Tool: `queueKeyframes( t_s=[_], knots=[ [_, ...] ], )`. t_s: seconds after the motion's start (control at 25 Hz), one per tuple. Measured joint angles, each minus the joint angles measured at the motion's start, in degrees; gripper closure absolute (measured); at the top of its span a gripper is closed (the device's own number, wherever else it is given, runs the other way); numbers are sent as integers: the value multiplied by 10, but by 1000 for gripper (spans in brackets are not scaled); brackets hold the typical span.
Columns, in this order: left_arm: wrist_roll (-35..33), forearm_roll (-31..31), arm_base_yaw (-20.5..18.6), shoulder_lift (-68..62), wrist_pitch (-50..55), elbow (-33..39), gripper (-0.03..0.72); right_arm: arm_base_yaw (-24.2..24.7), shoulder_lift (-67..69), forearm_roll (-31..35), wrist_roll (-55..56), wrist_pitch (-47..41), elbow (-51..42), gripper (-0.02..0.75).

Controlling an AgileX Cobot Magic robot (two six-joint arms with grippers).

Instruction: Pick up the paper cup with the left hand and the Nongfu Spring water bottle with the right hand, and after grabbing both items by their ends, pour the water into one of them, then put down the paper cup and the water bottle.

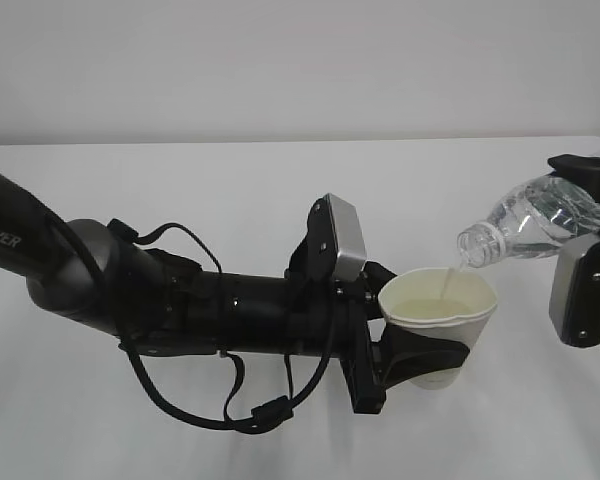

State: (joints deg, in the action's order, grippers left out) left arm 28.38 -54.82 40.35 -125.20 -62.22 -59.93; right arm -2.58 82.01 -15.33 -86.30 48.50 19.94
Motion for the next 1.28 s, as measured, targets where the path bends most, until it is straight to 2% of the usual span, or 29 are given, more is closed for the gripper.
queueKeyframes(
  t_s=[1.28],
  knots=[
    [0, -4, 0, 0, 0, 0, 274, 0, 0, 0, -1, 1, 1, 343]
  ],
)
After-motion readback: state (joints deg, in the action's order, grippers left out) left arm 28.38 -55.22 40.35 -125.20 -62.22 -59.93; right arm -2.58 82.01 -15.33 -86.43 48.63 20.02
